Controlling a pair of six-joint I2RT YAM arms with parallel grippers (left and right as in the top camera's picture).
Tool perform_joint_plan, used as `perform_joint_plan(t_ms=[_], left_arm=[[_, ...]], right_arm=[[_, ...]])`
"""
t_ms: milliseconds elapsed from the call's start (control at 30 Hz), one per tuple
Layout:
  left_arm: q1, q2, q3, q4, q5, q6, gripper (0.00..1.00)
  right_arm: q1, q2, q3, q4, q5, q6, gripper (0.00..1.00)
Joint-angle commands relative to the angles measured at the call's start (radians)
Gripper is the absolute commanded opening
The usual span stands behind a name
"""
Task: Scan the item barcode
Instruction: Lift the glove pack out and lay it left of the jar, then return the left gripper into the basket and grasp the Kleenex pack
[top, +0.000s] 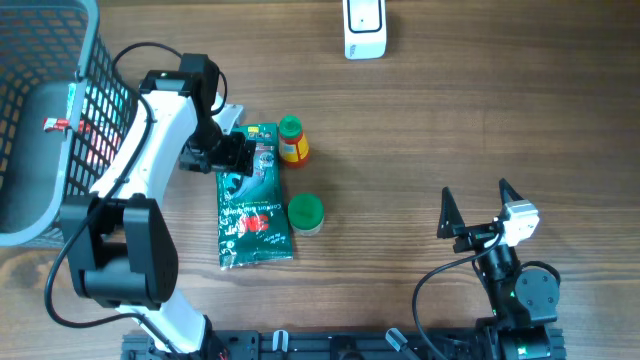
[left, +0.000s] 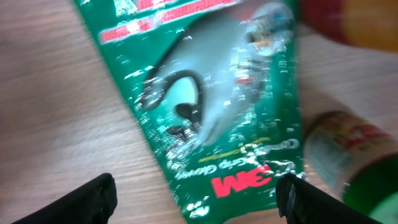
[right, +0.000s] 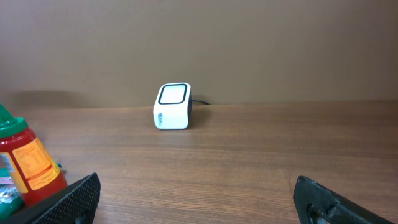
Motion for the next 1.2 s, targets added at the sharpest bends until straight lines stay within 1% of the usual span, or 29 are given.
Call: perform_joint_plan(t_ms=[0, 33, 100, 200, 300, 367, 400, 500, 533, 600, 700, 733, 833, 900, 933, 967, 1000, 1033, 1167], left_arm=[[-0.001, -0.032, 0.018, -0.016, -0.106, -0.109, 0.92], [-0.001, -0.043, 0.032, -0.017, -0.106, -0.126, 0.97], [-0.001, -0.081, 0.075, -0.016, -0.106, -0.161, 1.00], [-0.001, -0.178, 0.176, -0.013, -0.134, -0.220, 1.00], [0.001, -0.242, 0.227, 0.014, -0.234, -0.297, 1.00], [0.024, -0.311, 0.255, 0.068, -0.391, -0.462, 1.00], [0.041, -0.333, 0.257, 0.089, -0.413, -0.504, 1.00], [0.135, -0.407, 0.258, 0.150, -0.414, -0.622, 1.00], [0.204, -0.438, 0.258, 0.164, -0.400, -0.697, 1.00], [0.331, -0.471, 0.258, 0.172, -0.353, -0.796, 1.00], [0.496, -0.472, 0.258, 0.174, -0.318, -0.876, 1.00], [0.571, -0.462, 0.258, 0.174, -0.274, -0.898, 1.00], [0.726, -0.429, 0.258, 0.174, -0.121, -0.946, 1.00], [0.851, -0.370, 0.257, 0.171, 0.061, -0.975, 1.00], [0.883, -0.335, 0.257, 0.170, 0.133, -0.975, 1.00], [0.902, -0.303, 0.257, 0.166, 0.174, -0.975, 0.97], [0.908, -0.268, 0.257, 0.161, 0.192, -0.975, 0.86], [0.908, -0.225, 0.257, 0.152, 0.199, -0.975, 0.81], [0.890, -0.085, 0.257, 0.109, 0.199, -0.960, 0.80]], right_arm=[[0.002, -0.009, -0.001, 0.003, -0.012, -0.014, 1.00], [0.002, -0.009, -0.001, 0.003, -0.011, -0.014, 1.00], [0.002, -0.009, -0.001, 0.003, -0.011, -0.014, 1.00], [0.002, -0.009, -0.001, 0.003, -0.011, -0.014, 1.00], [0.002, -0.009, -0.001, 0.003, -0.011, -0.014, 1.00], [0.002, -0.009, -0.001, 0.003, -0.012, -0.014, 1.00], [0.002, -0.009, -0.001, 0.003, -0.011, -0.015, 1.00], [0.002, -0.009, -0.001, 0.003, -0.011, -0.014, 1.00], [0.002, -0.009, -0.001, 0.003, -0.012, -0.014, 1.00], [0.002, -0.009, -0.001, 0.003, -0.011, -0.014, 1.00], [0.002, -0.009, -0.001, 0.003, -0.012, -0.015, 1.00], [0.002, -0.009, -0.001, 0.003, -0.011, -0.014, 1.00], [0.002, -0.009, -0.001, 0.003, -0.012, -0.014, 1.00], [0.002, -0.009, -0.001, 0.003, -0.011, -0.014, 1.00], [0.002, -0.009, -0.001, 0.003, -0.011, -0.014, 1.00], [0.002, -0.009, -0.001, 0.003, -0.011, -0.014, 1.00], [0.002, -0.009, -0.001, 0.003, -0.011, -0.015, 1.00], [0.002, -0.009, -0.001, 0.003, -0.011, -0.015, 1.00], [0.002, -0.009, -0.001, 0.003, -0.012, -0.014, 1.00]])
